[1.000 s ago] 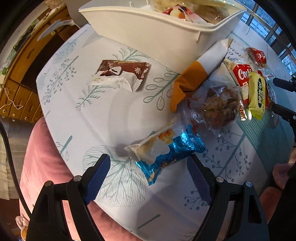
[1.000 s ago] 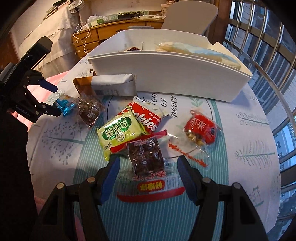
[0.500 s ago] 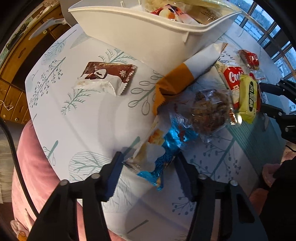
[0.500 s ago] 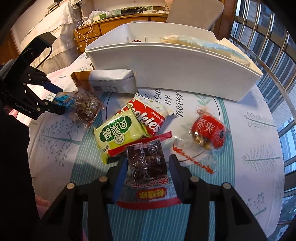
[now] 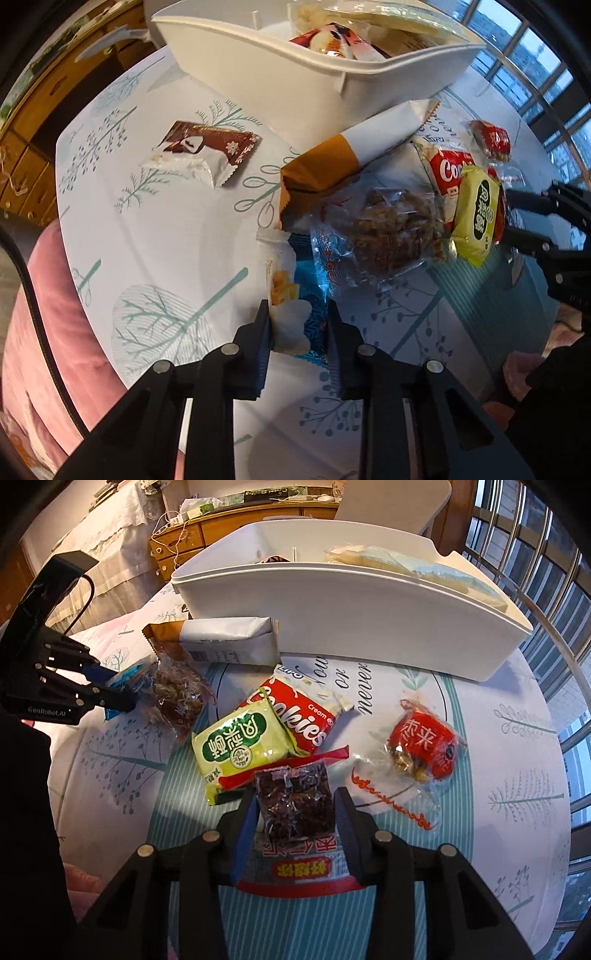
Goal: Organize snacks
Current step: 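Carry both held snacks into the white tray and open both tools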
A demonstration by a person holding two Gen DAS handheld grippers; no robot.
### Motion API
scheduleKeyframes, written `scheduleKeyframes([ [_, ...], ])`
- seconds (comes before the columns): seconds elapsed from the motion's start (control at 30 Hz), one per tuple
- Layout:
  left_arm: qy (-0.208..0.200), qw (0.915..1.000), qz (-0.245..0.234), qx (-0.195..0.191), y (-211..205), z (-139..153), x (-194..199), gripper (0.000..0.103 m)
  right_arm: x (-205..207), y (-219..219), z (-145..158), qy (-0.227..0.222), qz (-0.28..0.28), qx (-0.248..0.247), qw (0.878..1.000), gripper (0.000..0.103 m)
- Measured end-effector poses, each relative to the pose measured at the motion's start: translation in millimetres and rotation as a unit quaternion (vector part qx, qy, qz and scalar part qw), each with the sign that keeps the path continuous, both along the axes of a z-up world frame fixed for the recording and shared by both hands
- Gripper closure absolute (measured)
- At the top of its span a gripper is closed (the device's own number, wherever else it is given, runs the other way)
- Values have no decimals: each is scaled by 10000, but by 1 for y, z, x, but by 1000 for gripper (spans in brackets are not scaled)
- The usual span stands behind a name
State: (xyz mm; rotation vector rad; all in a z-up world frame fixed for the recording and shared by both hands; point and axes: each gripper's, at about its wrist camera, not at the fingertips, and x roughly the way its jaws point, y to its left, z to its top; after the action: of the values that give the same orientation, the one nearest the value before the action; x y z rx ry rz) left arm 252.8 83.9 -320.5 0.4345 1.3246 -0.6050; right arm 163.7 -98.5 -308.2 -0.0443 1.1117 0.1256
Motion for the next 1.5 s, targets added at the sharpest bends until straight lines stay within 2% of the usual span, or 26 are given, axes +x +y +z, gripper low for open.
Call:
scheduleKeyframes([
  [0.33,-17,9995,287,-97,13,9,-23,80,-14,3,2,125,-100,254,9996,62],
  [0.73,-298,9956,808,-358,30,52,-63,80,-42,5,27,-167,-335,401,9985,62],
  [1.07,-716,9848,1221,-1011,30,109,-71,80,-40,4,66,-435,-372,415,9975,62],
  [1.33,-841,9764,1602,-1181,21,145,-62,79,-19,8,103,-737,-378,545,9951,62],
  [1.5,-990,9694,1736,-1423,14,167,-52,79,6,1,121,-876,-419,1043,9898,62],
])
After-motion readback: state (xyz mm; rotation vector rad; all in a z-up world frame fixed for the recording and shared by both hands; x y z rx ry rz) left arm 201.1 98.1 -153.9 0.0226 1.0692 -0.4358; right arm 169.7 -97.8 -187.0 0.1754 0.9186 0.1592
